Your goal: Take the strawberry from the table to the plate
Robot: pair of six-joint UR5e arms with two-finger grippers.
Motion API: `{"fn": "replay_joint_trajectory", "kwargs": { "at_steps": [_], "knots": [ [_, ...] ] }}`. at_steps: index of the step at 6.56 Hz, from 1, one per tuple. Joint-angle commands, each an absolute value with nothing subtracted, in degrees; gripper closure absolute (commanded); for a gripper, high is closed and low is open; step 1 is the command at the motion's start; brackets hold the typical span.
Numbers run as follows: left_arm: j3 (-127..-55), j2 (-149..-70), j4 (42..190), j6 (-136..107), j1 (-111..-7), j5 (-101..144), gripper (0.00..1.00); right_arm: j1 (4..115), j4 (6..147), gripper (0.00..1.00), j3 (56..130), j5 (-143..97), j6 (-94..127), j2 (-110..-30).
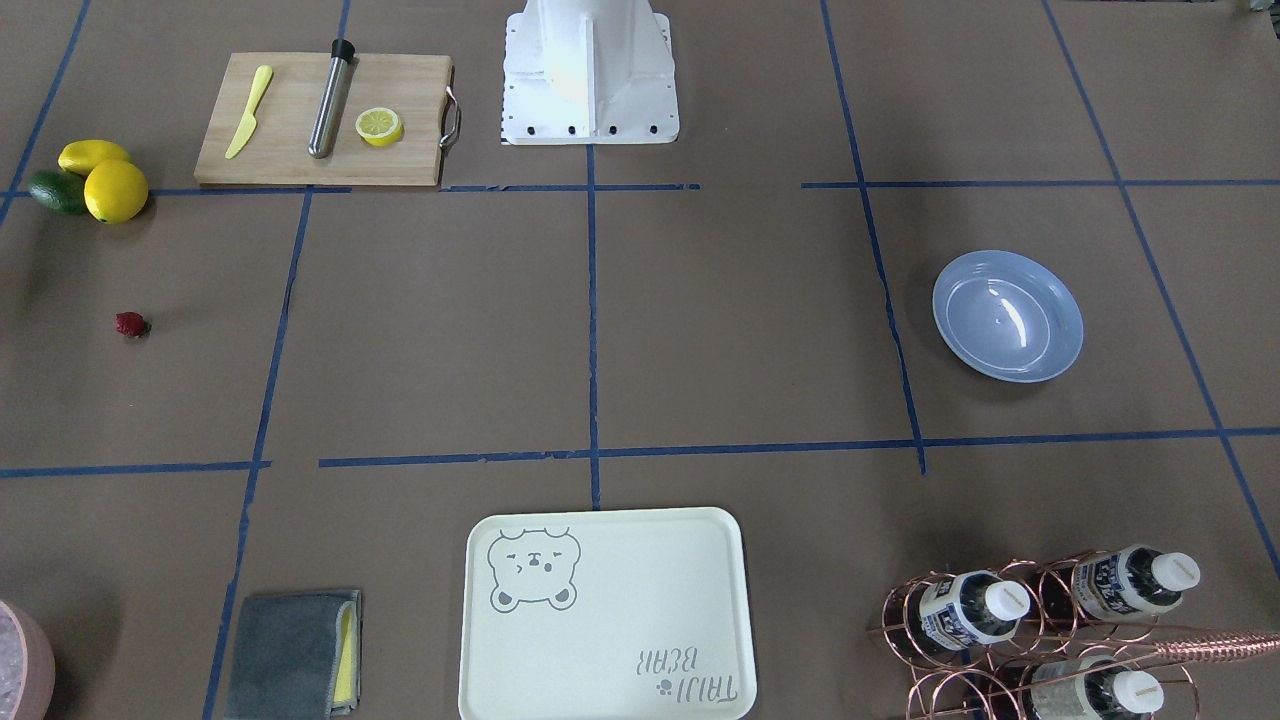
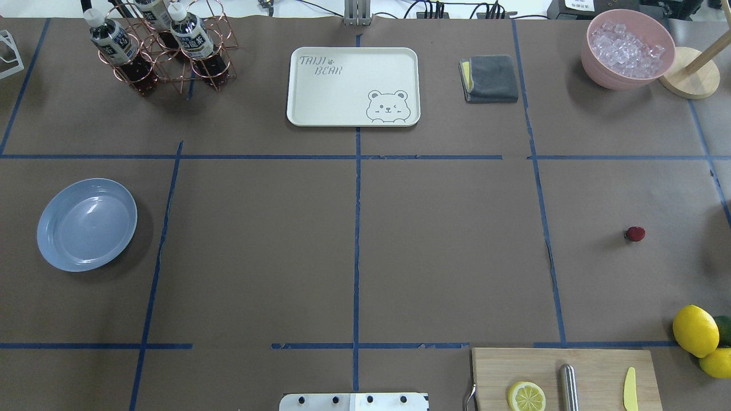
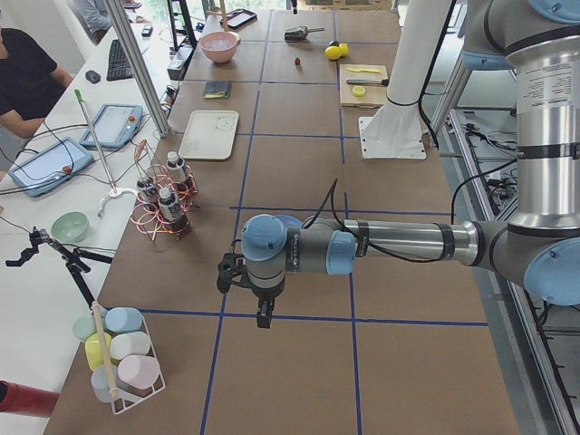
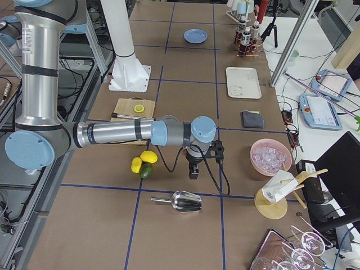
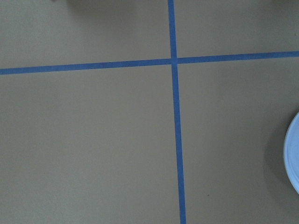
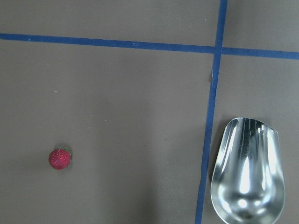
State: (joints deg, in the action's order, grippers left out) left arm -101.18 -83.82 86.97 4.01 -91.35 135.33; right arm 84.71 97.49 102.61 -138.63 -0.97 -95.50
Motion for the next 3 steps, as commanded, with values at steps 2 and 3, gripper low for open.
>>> {"fn": "replay_joint_trajectory", "kwargs": {
  "at_steps": [2,3],
  "knots": [
    [-102.6,-81.8,91.4,11.1,-91.3,135.4,0.0,84.7,96.2,0.0,101.9,-138.8,-0.9,-95.4],
    [-103.0,-81.5,91.1,11.0,-91.3,137.3,0.0,84.7,93.5,0.0,101.2,-139.0,-0.8,-95.6]
  ]
}}
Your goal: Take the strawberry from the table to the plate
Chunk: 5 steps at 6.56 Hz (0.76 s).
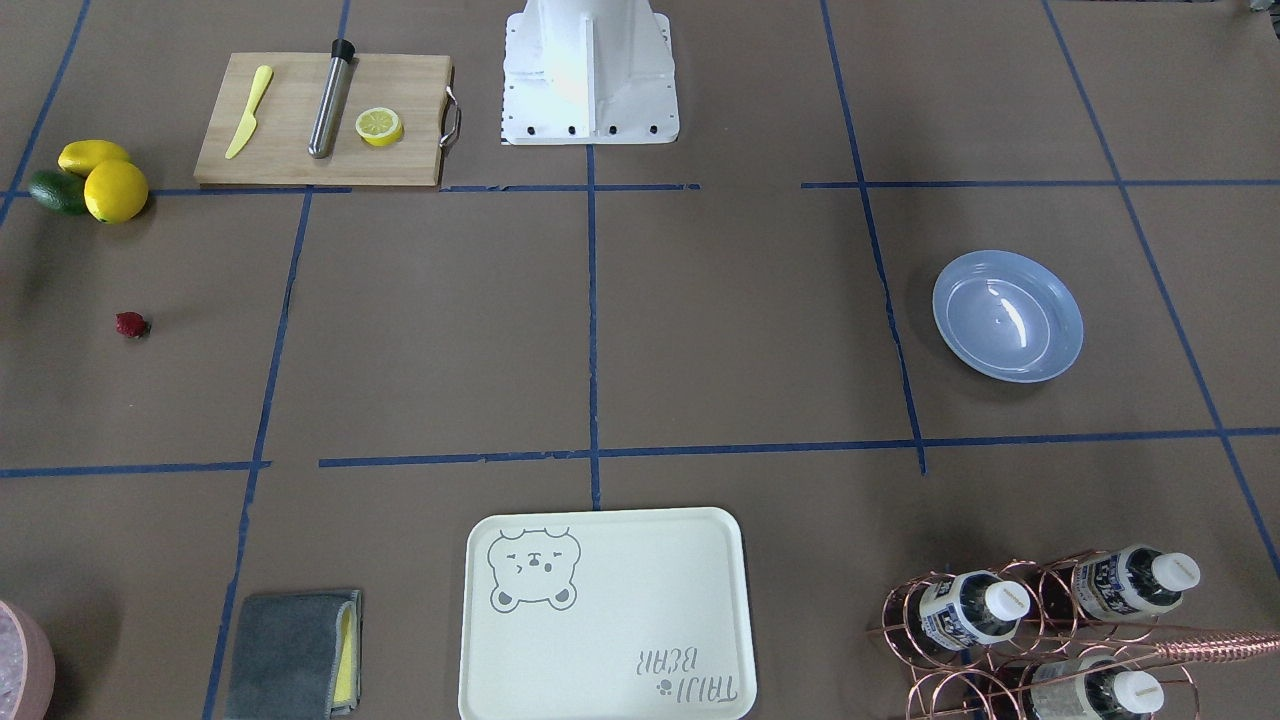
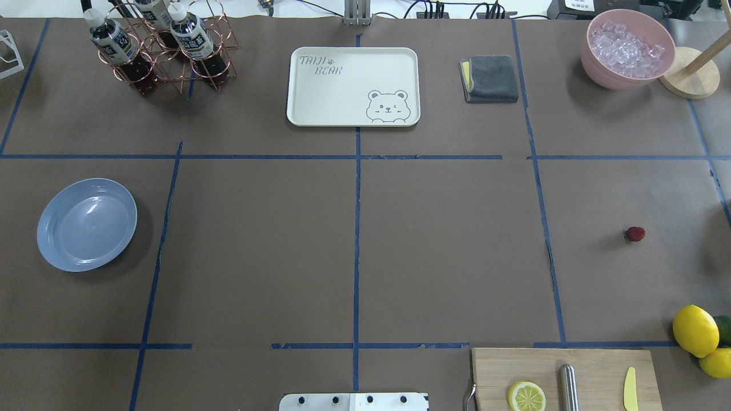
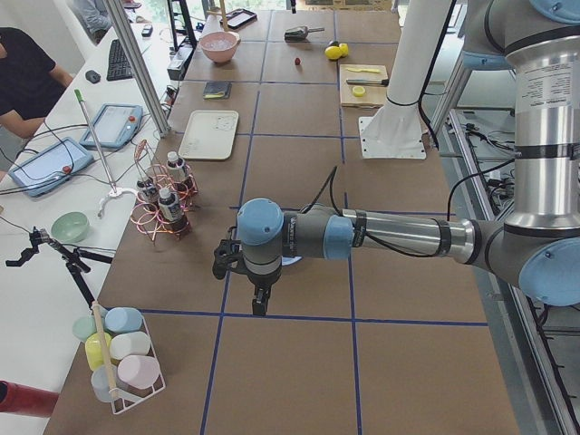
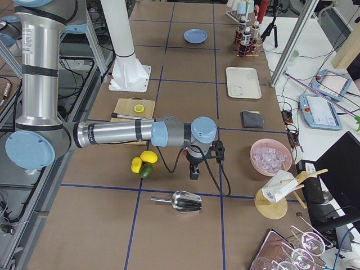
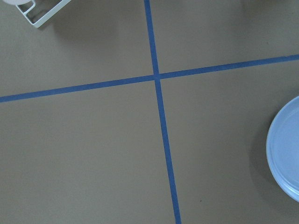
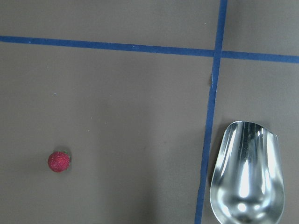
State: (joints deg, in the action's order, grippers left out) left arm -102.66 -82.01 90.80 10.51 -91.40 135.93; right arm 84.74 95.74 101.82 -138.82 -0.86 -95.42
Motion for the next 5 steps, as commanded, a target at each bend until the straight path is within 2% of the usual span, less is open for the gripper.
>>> {"fn": "replay_joint_trajectory", "kwargs": {
  "at_steps": [1,3,4,5],
  "knots": [
    [-102.1,-81.6,91.7,10.7,-91.3,139.9,0.0,84.7,92.6,0.0,100.9,-139.0,-0.9,-95.6],
    [-101.4,-81.6,97.0,9.7,-87.4,141.1,0.0,84.7,90.9,0.0,101.2,-139.0,-0.8,-96.2],
    [-94.8,-83.3,108.1,5.3,-80.1,140.7,0.0,84.7,90.5,0.0,101.2,-139.0,-0.8,-96.2],
    [-87.5,-83.6,120.5,0.6,-77.6,140.7,0.0,84.7,90.4,0.0,101.2,-139.0,-0.9,-96.1]
  ]
}}
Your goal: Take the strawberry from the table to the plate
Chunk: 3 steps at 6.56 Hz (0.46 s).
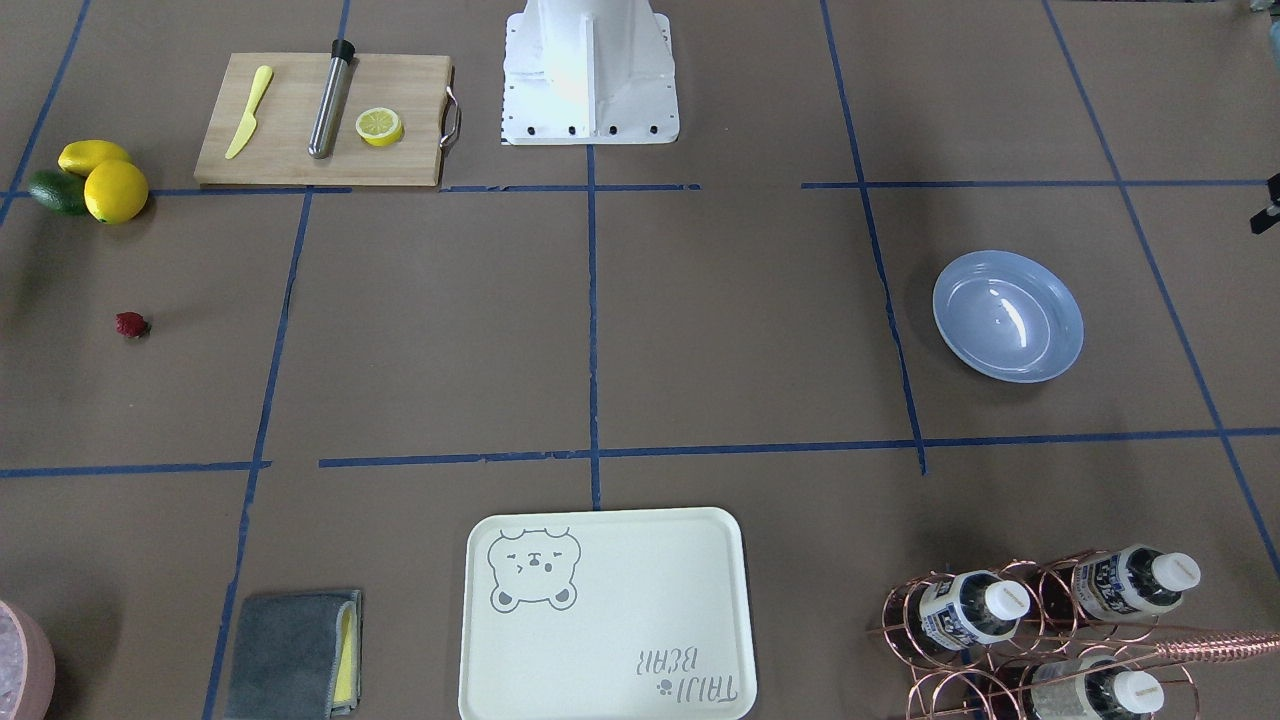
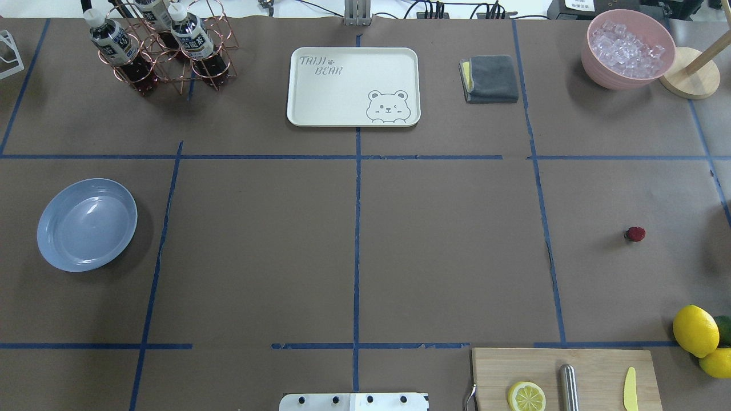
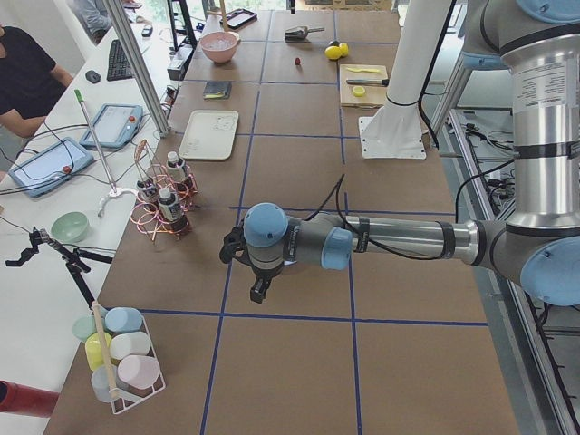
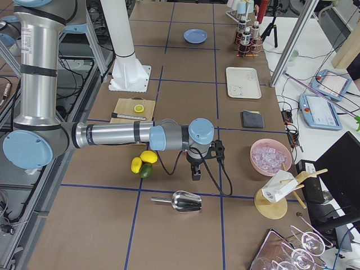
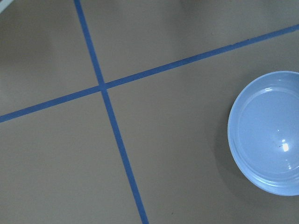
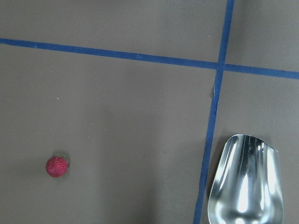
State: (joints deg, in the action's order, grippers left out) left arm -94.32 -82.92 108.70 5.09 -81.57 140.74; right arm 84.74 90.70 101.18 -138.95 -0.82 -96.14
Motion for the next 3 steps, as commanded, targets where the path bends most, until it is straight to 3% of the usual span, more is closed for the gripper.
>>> {"fn": "replay_joint_trajectory", "kwargs": {
  "at_steps": [1,3],
  "knots": [
    [-85.3,-84.8,126.7,-8.3,-71.6,140.6,0.0,84.6,89.5,0.0,101.1,-139.0,-1.1,-96.1],
    [-82.8,-89.1,127.1,-17.5,-66.5,140.5,0.02,84.6,87.5,0.0,101.0,-139.0,-0.8,-96.1]
  ]
}}
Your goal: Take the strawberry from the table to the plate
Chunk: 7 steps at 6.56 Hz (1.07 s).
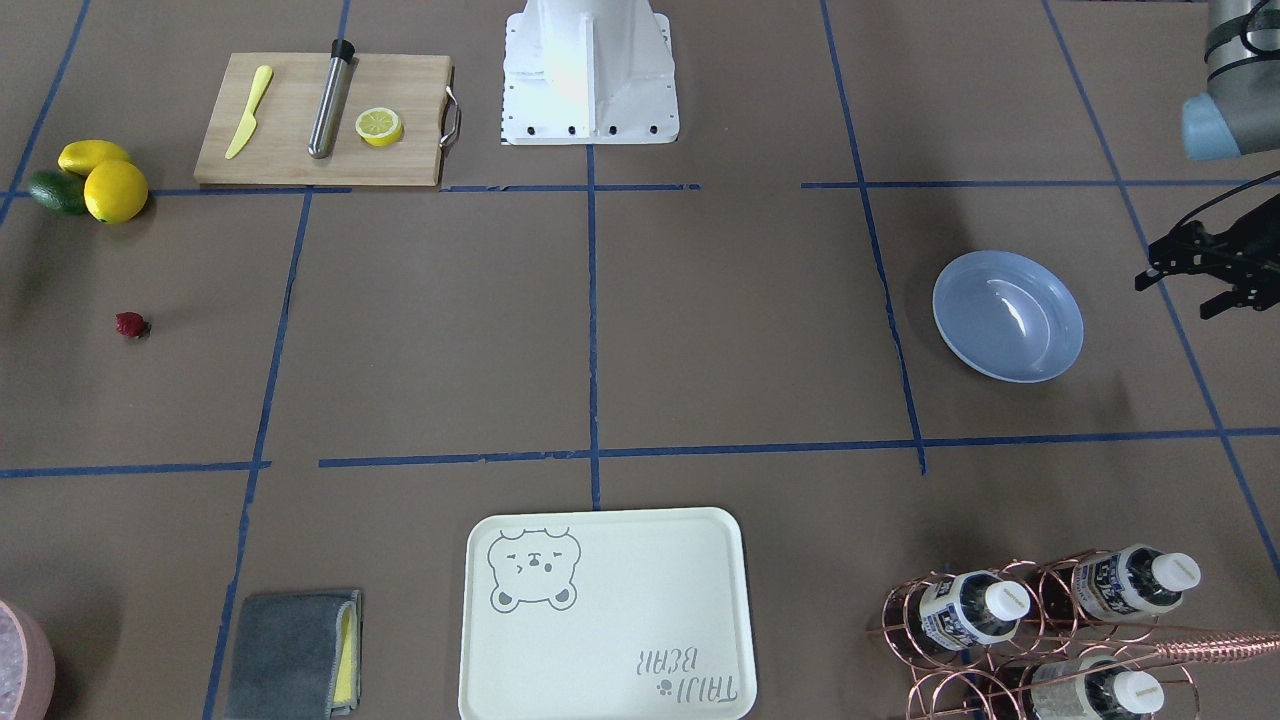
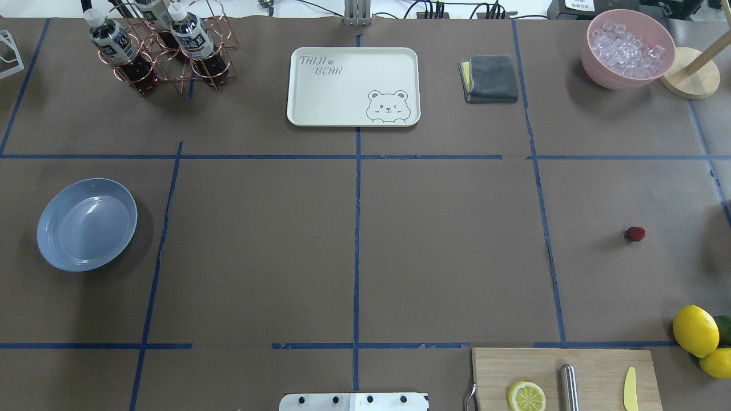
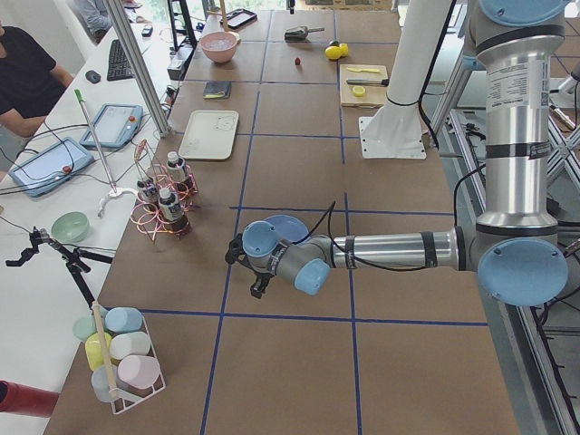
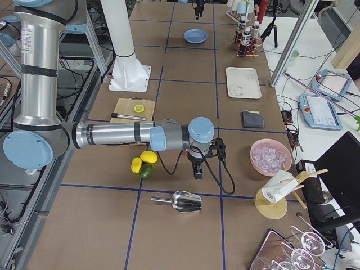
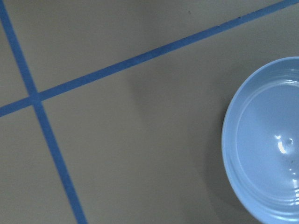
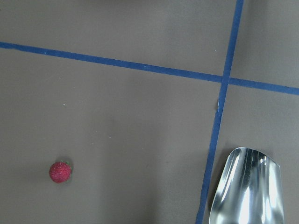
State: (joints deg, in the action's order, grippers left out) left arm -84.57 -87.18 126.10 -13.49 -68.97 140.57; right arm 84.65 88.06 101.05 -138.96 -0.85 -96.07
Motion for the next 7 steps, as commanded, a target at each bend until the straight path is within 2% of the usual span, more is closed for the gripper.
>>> {"fn": "replay_joint_trajectory", "kwargs": {
  "at_steps": [1,3,4,5,6,7],
  "knots": [
    [-80.7,-91.0,126.9,-17.6,-64.6,140.5,0.02,84.6,87.5,0.0,100.8,-139.0,-0.7,-96.1],
    [-78.8,-93.1,127.0,-17.5,-61.5,139.0,0.05,84.6,87.5,0.0,100.5,-139.0,-0.7,-96.1],
    [-79.0,-93.1,127.0,-17.6,-60.8,136.9,0.23,84.6,87.5,0.0,100.5,-139.1,-0.7,-96.1],
    [-79.1,-93.1,127.0,-17.5,-60.8,136.8,0.89,84.6,87.4,0.0,100.5,-139.4,-0.7,-96.1],
    [-79.1,-93.0,127.0,-17.7,-60.8,136.8,1.0,84.6,87.4,0.0,100.5,-139.5,-0.6,-96.1],
    [-79.7,-93.0,127.0,-17.8,-60.8,137.0,1.0,84.6,87.4,0.0,100.7,-139.5,-0.5,-96.1]
  ]
}}
